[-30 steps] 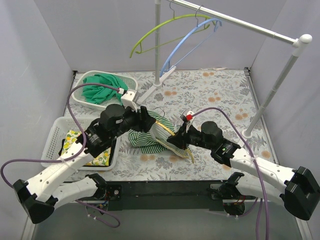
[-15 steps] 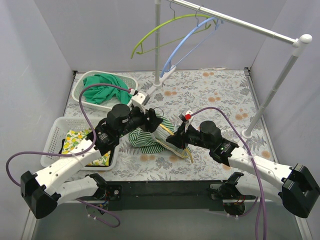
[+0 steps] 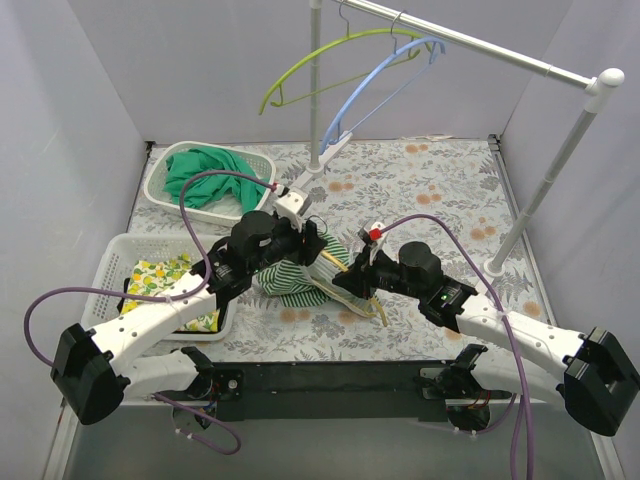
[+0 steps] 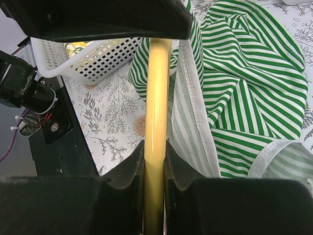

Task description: Place the tank top on the hanger

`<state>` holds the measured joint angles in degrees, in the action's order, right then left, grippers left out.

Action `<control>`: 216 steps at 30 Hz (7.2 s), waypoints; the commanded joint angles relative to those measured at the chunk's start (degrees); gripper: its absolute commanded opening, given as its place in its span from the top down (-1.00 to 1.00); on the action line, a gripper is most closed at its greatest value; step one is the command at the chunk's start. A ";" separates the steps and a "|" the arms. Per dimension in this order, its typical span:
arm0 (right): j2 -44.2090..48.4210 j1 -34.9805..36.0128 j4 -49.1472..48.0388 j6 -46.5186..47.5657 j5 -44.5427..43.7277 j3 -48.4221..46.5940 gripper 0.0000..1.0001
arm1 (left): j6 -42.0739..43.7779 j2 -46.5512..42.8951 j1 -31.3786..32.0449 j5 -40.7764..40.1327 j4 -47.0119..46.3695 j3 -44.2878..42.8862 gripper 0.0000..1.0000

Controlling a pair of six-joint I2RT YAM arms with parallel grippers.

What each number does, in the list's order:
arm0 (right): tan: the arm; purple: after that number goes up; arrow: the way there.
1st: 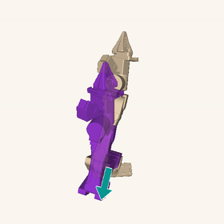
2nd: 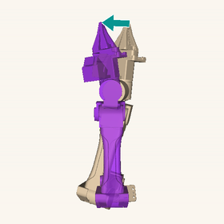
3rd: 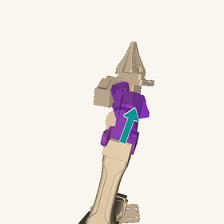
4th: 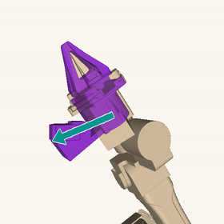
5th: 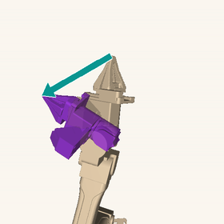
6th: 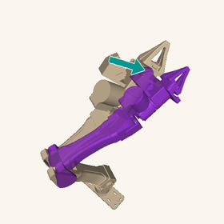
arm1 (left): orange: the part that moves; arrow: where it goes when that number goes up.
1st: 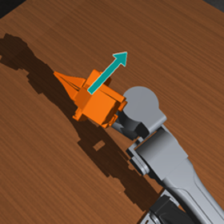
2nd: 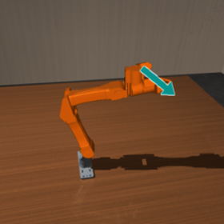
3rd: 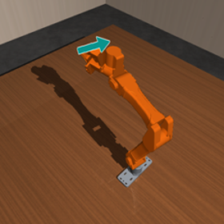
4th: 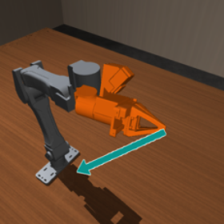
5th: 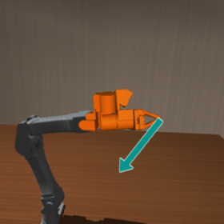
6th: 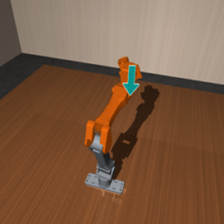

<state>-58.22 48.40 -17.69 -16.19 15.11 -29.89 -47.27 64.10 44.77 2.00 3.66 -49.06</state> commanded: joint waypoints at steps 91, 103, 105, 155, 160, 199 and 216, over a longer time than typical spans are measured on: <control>6.98 -10.61 40.10 -6.67 -24.17 -12.11 0.97 | 14.92 -0.02 5.41 -35.48 -26.33 6.78 1.00; 3.38 -9.13 46.16 -7.37 -18.81 -24.68 0.97 | 17.11 2.51 7.16 -38.36 -28.17 6.43 1.00; 1.89 -7.80 46.78 -8.25 -20.73 -28.80 0.97 | 17.56 3.23 7.61 -38.91 -29.67 6.34 1.00; 5.74 -4.11 53.45 14.07 -7.82 -66.98 -0.25 | 7.20 11.32 15.52 -13.70 19.11 -50.98 1.00; 7.94 -4.11 57.06 14.16 -4.50 -57.57 -0.35 | 3.85 7.36 15.52 -13.25 15.42 -40.18 1.00; 10.14 -4.11 64.45 11.35 -12.47 -46.58 0.97 | -0.46 0.25 15.52 -20.64 11.36 -29.87 -0.25; 10.76 -4.11 64.54 10.56 -10.54 -47.28 0.97 | -9.50 -2.75 2.18 -2.12 16.47 -20.99 0.01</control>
<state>-48.12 44.36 50.59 -5.39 3.57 -75.92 -53.60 61.01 53.54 -11.29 20.64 -70.26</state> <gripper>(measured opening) 0.219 0.497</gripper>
